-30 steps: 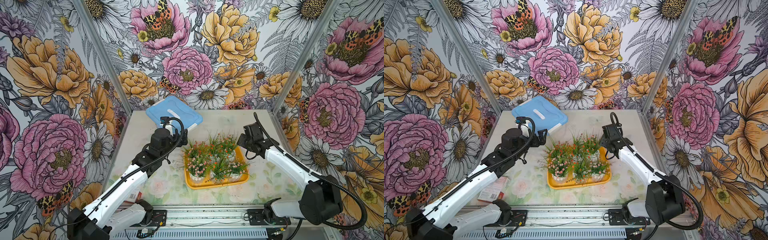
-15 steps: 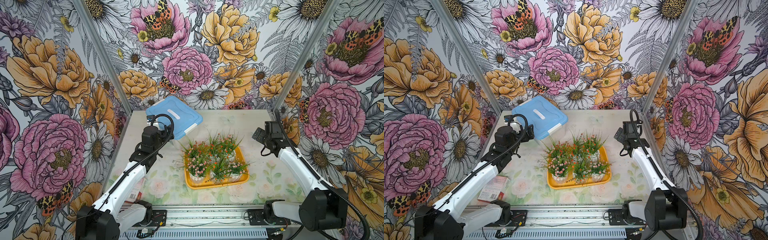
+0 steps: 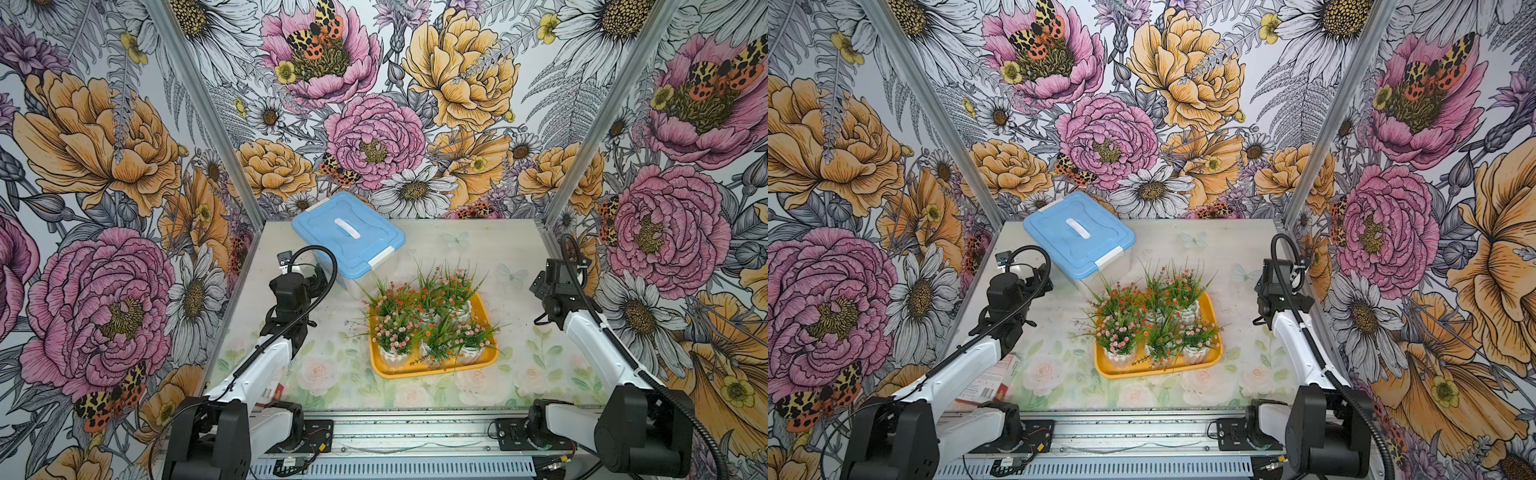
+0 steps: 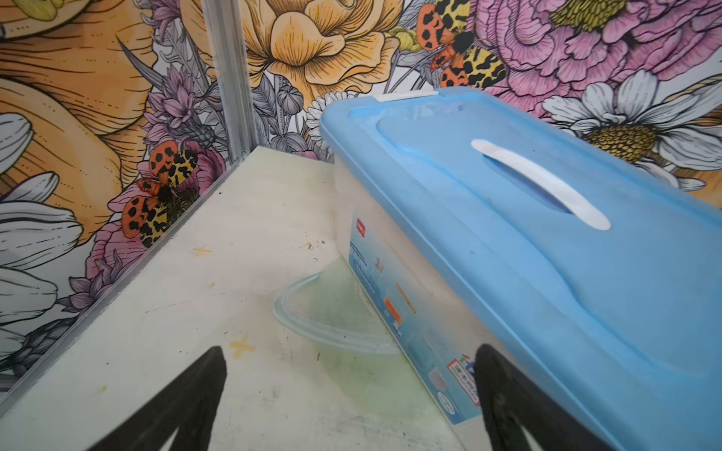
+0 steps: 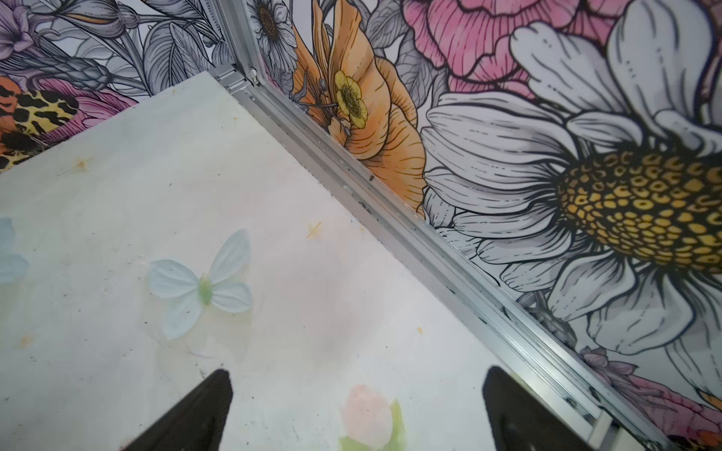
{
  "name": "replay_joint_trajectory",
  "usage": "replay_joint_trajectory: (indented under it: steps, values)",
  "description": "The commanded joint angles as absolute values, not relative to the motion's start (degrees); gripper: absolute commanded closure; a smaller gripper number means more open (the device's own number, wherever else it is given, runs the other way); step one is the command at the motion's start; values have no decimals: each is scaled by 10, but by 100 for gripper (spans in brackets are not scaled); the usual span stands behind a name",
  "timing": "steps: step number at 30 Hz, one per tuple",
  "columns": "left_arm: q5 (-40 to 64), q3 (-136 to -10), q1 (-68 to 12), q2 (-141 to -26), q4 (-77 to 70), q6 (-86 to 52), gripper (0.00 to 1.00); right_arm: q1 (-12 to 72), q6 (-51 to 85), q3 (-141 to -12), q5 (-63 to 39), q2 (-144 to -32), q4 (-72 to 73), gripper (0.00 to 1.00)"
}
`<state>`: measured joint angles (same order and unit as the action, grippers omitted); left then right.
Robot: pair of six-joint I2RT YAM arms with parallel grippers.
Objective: Put the potted gypsophila into the storage box
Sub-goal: Reset both arms
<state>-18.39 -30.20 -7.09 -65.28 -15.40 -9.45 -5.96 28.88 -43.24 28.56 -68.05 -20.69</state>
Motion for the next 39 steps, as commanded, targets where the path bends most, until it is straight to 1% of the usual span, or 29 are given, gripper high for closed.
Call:
replay_joint_trajectory:
  steps: [1,6,8,10,12,13,14,16,18,19,20,21,22,23,25,27,28,29,30,31,32,33,34,35,36,38,39]
  values:
    - [-233,-273,-61,-676,-246,-80,1,-58,260,-378,299,-658,-54,1]
    - [-261,-244,-64,-738,-309,-46,1,-53,239,-338,289,-666,30,1]
    - [-273,-232,-64,-764,-358,-32,1,-47,218,-325,283,-671,67,1]
    - [-265,-226,-60,-776,-402,-9,1,-40,188,-291,280,-673,143,1]
    - [-268,-223,-53,-811,-455,-2,1,-38,166,-249,272,-675,238,0]
    - [-257,-224,-47,-841,-484,-6,1,-38,158,-230,270,-678,289,1]
    - [-223,-232,-42,-865,-502,7,1,-38,153,-217,268,-683,323,0]
    - [-173,-255,-20,-853,-425,-10,1,-40,152,-212,252,-699,353,1]
    - [-127,-228,4,-864,-473,-22,1,-41,147,-214,224,-733,380,0]
    - [-127,-207,0,-889,-558,-15,1,-38,143,-216,216,-754,391,1]
    - [-130,-208,0,-892,-561,-14,1,-37,140,-214,217,-780,413,0]
    - [-131,-218,0,-875,-508,-17,1,-35,138,-210,213,-801,437,0]
    - [-136,-218,-2,-876,-510,-15,1,-30,128,-206,212,-817,468,0]
    - [-134,-211,-3,-890,-551,-12,1,-21,124,-212,208,-810,443,0]
    - [-146,-215,-8,-881,-525,-11,1,-17,99,-189,176,-827,516,1]
    - [-147,-212,-10,-883,-538,-10,1,-16,89,-183,143,-832,529,1]
    - [-149,-210,-11,-888,-549,-8,1,-15,82,-177,132,-850,556,1]
    - [-156,-212,-14,-884,-540,-7,1,-11,72,-168,131,-886,619,1]
    - [-160,-212,-17,-885,-540,-5,1,-11,71,-170,127,-885,613,0]
    - [-158,-210,-17,-887,-547,-5,1,-12,84,-181,138,-863,551,1]
    - [-158,-211,-17,-886,-543,-5,1,-11,76,-175,137,-887,605,1]
    - [-158,-211,-17,-886,-544,-5,1,-12,74,-178,129,-880,595,0]
    - [-158,-211,-17,-886,-545,-5,1,-13,82,-189,131,-870,545,0]
    - [-158,-211,-17,-886,-544,-5,1,-12,72,-190,127,-887,575,0]
    - [-160,-211,-18,-887,-546,-3,1,-12,76,-200,126,-876,537,1]
    - [-160,-211,-18,-887,-547,-4,1,-11,72,-204,127,-884,545,1]
    - [-160,-211,-18,-886,-546,-3,1,-11,79,-209,128,-874,516,0]
